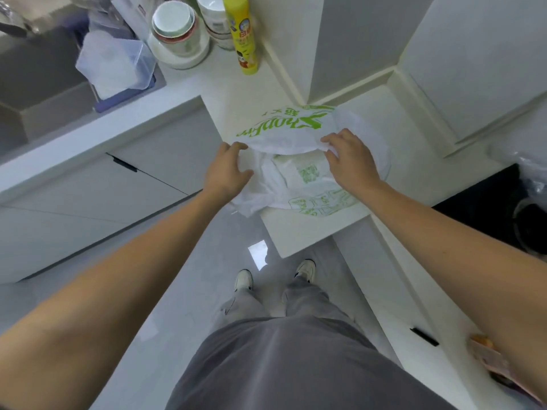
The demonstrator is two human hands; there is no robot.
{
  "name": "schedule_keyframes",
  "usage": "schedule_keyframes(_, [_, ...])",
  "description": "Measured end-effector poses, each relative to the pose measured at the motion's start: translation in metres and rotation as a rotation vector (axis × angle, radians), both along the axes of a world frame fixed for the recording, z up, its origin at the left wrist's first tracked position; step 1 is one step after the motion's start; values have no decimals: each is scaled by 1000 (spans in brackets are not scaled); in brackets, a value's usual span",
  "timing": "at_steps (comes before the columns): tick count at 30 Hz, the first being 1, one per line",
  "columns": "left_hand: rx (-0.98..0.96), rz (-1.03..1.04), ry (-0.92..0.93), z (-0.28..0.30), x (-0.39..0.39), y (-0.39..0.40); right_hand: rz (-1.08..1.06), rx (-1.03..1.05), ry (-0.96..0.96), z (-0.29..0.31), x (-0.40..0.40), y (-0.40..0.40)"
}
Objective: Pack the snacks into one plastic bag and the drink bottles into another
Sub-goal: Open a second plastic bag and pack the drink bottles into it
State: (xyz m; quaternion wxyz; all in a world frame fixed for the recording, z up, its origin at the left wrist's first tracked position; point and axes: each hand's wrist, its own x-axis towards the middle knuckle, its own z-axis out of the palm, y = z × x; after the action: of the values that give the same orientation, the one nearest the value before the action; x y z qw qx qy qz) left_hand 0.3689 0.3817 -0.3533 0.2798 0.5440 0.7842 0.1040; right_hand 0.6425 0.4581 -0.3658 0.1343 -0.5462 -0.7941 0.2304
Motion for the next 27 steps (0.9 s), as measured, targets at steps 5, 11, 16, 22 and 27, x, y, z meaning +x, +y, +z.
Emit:
schedule_keyframes(5, [68, -144, 9, 13, -10, 12, -102, 40, -32, 14, 0, -5])
schedule_keyframes(11, [175, -347, 17, 50, -14, 14, -228, 76, -10, 45, 5, -39])
schedule_keyframes(16, [279, -544, 40, 87, -11, 8, -422, 99, 31, 76, 8, -89])
schedule_keyframes(22, [379, -781, 63, 129, 19, -6, -611, 165, -28, 107, 25, -167])
schedule_keyframes(27, [404, -1001, 87, 146, 74, -36, -774, 214, -75, 120, 54, -247])
